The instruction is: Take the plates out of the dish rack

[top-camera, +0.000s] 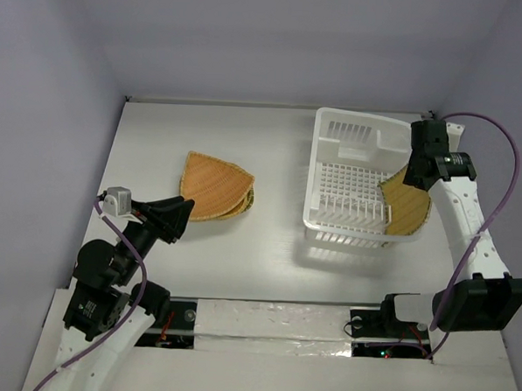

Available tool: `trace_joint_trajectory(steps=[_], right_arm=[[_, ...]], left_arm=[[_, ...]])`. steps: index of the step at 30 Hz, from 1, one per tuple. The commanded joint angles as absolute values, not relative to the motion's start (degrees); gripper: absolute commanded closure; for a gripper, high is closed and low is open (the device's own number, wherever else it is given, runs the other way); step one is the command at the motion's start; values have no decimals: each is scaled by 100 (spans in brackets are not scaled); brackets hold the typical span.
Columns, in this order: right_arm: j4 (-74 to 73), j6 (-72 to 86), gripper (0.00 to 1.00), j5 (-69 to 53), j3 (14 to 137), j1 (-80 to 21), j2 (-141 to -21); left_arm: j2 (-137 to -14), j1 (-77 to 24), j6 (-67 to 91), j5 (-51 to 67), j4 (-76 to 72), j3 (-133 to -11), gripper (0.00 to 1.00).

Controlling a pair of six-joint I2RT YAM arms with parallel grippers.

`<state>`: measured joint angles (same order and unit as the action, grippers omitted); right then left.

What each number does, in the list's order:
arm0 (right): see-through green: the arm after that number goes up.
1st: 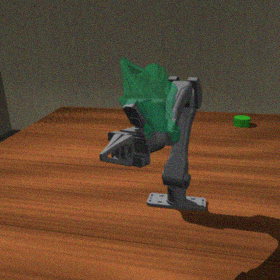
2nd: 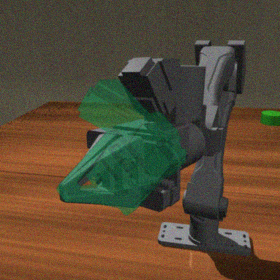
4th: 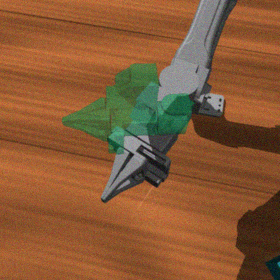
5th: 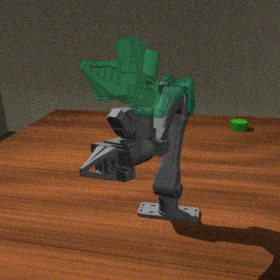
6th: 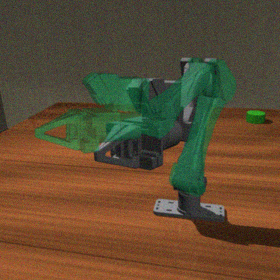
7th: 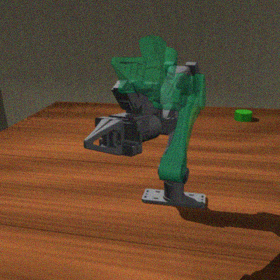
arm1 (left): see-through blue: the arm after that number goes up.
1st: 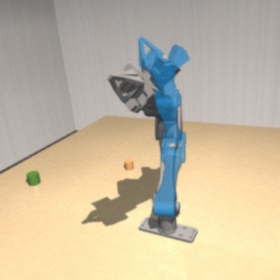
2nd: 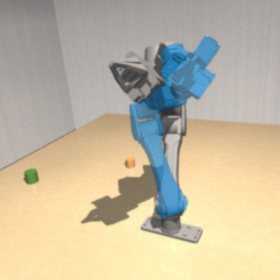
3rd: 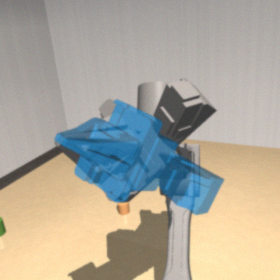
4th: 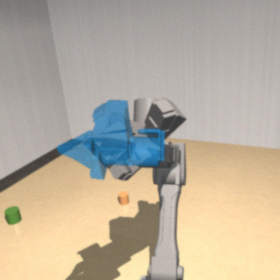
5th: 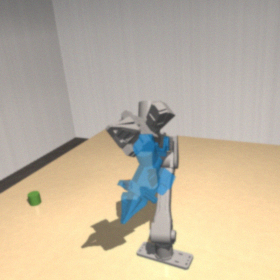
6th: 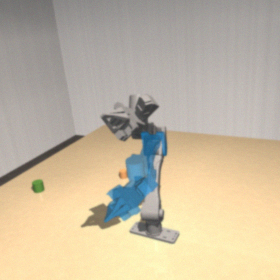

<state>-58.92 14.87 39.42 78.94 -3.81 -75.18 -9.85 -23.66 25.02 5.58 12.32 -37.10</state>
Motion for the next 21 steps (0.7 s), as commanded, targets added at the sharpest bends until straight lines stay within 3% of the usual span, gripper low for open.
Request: trace_joint_trajectory(steps=[1,4,5,7,13,14,16,21], right_arm=[[-5195,1002,33,2928,7998,-36,-7584],[-5037,923,44,2593,7998,35,-7594],[-5010,845,55,2558,7998,35,-7594],[-5010,817,69,2636,8042,88,-7602],[-5054,668,83,2487,8147,141,-7778],[-5054,598,92,2496,8200,141,-7804],[-5106,554,100,2584,8270,141,-7875],[-5185,387,100,2899,8673,141,-7831]], left_arm=[[-932,-2399,2514,519,1046,-3762,65],[-932,-2452,2522,492,1055,-3762,65],[-932,-2452,2514,492,1055,-3762,65],[-932,-2452,2522,483,1072,-3762,65],[-923,-2505,2531,457,1072,-3770,65],[-932,-2505,2523,457,1072,-3779,65],[-932,-2505,2531,448,1072,-3771,65],[-958,-2505,2531,448,1090,-3771,65]])
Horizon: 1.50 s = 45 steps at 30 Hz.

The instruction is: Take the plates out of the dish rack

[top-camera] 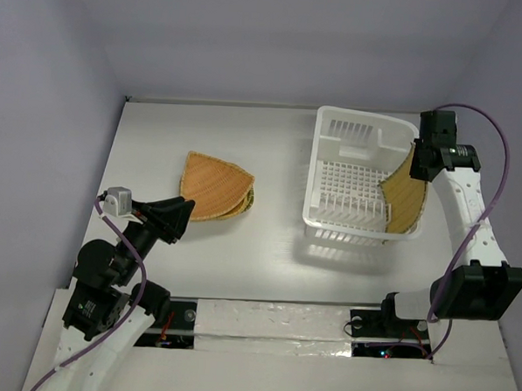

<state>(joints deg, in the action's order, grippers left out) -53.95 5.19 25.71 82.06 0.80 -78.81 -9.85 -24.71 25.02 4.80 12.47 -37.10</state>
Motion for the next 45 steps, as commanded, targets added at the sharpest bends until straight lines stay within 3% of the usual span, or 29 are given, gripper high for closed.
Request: trace_joint_trajectory(steps=[1,15,24,34,45], right_arm=[[-5203,326,100,2944,8753,141,-7727],[-5502,430,100,2918,10002,141,-7182],[-4958,1273,100,1296,10002,141,-6540],[-2639,3171,100,-1148,8553,88,-5564],[453,5076,100,-1309,7024,-1651,-5853]], left_arm=[[-967,-2505,2531,448,1081,-3771,65],[-1046,-2505,2549,413,1099,-3762,65],[-1081,-2505,2566,369,1081,-3753,65],[-1187,-2505,2593,281,1107,-3753,65],[-1301,-2452,2602,132,1116,-3753,65]])
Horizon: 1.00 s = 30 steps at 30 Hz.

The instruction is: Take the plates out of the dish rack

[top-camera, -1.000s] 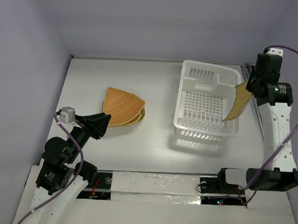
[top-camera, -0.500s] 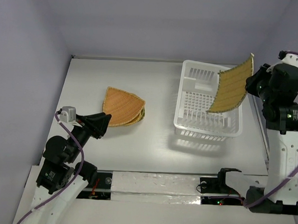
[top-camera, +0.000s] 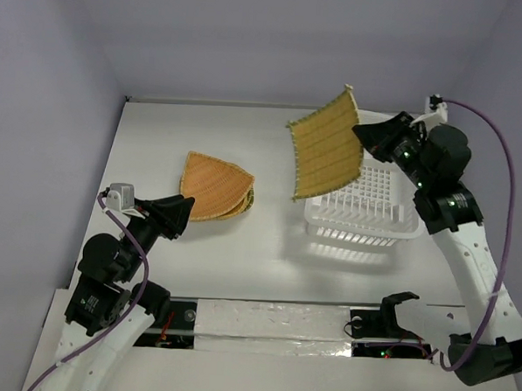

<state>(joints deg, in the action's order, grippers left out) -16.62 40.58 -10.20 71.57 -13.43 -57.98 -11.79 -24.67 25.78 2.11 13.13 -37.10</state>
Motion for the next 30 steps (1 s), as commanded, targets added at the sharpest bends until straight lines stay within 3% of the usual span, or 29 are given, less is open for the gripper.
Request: trace_joint_trajectory(steps=[1,14,19,30], right_arm=[[1014,5263,100,-1336,6796,-1739,-5923],[3479,6854,100,-897,6855,-3382,-8303],[4199,7259,100,-765,7022,-3630,-9077],[5176,8182,100,-483,7067,-4139,-10352]], left_arm=[[-1327,-2452,2610,106,1125,-3753,65],[-1082,-2259,2637,-359,1266,-3850,66],[-554,-2206,2698,-589,1213,-3797,64],[-853,-1986,2672,-431,1213,-3797,64]])
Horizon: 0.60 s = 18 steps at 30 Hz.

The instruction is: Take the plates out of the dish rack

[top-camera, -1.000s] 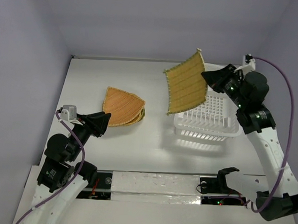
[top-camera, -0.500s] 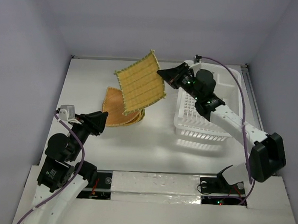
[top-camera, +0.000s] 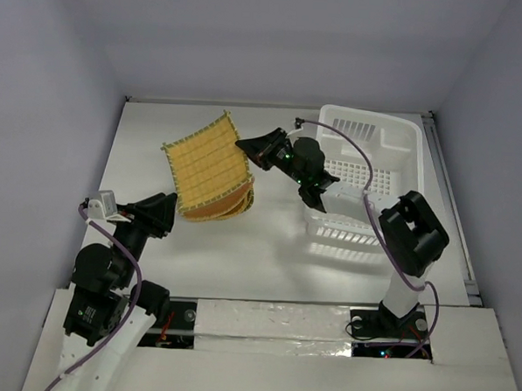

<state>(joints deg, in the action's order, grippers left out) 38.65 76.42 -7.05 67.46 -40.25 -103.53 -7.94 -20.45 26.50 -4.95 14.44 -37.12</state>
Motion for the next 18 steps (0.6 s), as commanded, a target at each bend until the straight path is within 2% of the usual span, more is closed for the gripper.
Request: trace_joint_trajectory(steps=[1,18], right_arm=[[5168,8174,100,-466,7040,-4140,-10397],[5230,8016,100,-396,5907,-4140,-10521]], left_arm=[[-844,-1986,2672,-422,1213,-3797,64],[-888,-1986,2654,-308,1151,-3771,64]])
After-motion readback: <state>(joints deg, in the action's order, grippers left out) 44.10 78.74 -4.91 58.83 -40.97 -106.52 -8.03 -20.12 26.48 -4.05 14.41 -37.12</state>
